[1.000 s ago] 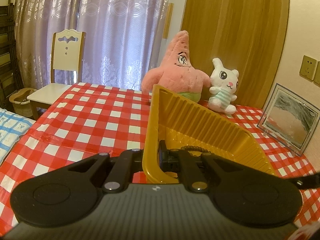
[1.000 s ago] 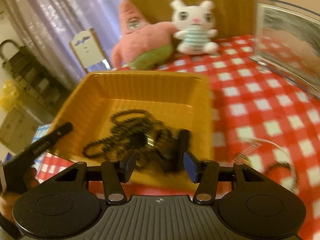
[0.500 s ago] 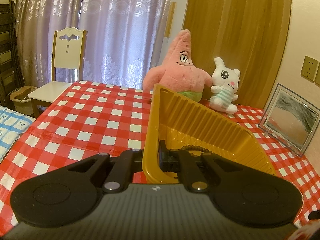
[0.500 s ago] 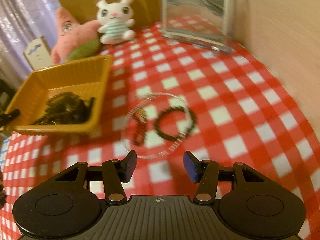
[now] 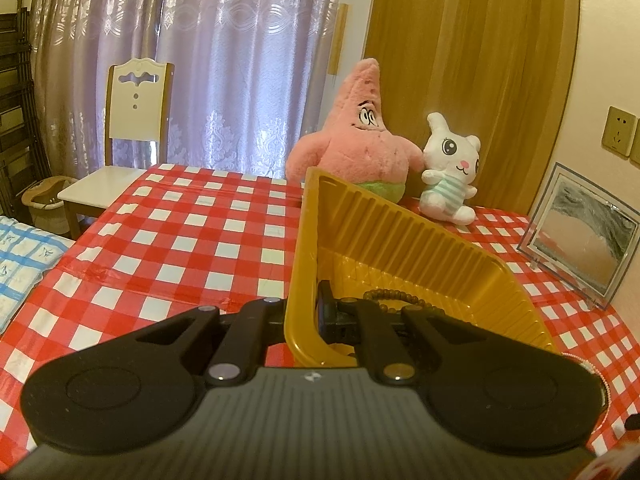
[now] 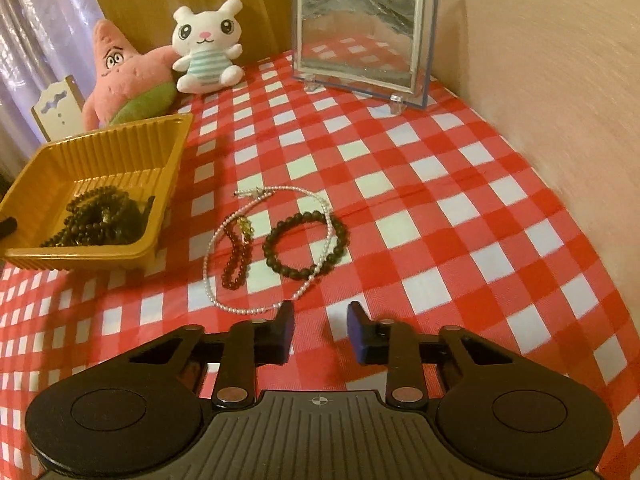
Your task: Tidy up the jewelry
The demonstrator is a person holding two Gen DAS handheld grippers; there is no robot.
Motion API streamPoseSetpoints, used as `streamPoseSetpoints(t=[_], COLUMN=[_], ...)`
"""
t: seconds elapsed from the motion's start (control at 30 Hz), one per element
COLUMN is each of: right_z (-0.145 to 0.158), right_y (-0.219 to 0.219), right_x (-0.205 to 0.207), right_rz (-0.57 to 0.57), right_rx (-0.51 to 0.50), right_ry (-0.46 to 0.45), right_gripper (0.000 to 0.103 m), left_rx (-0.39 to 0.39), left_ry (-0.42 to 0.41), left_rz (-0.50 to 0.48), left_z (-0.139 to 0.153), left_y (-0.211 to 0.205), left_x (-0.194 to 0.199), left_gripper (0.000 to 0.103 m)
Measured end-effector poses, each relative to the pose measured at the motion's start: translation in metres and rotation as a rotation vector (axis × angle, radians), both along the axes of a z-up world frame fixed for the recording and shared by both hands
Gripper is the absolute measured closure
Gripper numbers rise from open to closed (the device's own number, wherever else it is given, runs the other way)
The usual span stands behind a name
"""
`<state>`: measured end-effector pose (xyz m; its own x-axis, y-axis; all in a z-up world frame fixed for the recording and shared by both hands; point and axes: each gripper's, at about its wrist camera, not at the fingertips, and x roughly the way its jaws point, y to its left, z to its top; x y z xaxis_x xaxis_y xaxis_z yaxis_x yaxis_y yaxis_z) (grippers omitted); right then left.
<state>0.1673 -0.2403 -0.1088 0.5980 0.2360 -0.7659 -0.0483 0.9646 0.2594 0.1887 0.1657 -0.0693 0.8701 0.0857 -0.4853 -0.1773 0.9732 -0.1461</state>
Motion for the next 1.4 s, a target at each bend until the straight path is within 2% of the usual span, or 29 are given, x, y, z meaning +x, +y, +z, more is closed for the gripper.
streamPoseSetpoints(t=[0.17, 0.5, 0.93, 1.03, 1.17, 1.4], right_z=[0.001, -0.008, -0.016, -0.016, -0.018, -0.018], right_y=[0.003, 0.012, 0.017, 0.021, 0.026, 0.022], right_x=[0.015, 0.047, 0.060, 0.062, 0.062, 0.061], right_rz=[0.000, -0.007, -0.018, -0.007, 0.003, -0.003], right_rx=[-0.013, -0.052, -0.091, -0.135, -0.191, -0.183], right_ry=[-0.022, -0.028, -0.017, -0.027, -0.038, -0.047], right_gripper=[0.087, 0.087, 0.087, 0.090, 0.100, 0.103], left_rx=[0.001, 0.000, 0.001, 0.002, 0.002, 0.002], left_ry=[0.000, 0.001, 0.002, 0.001, 0.001, 0.001], left_rz=[0.001, 0.001, 0.002, 0.001, 0.000, 0.000], left_z=[0.000, 0.000, 0.000, 0.000, -0.002, -0.001], left_y=[0.000, 0.000, 0.000, 0.000, 0.002, 0.001], left_x=[-0.001, -0.001, -0.001, -0.001, -0.002, -0.002], left_gripper=[0.097, 0.097, 0.097, 0.097, 0.097, 0.097])
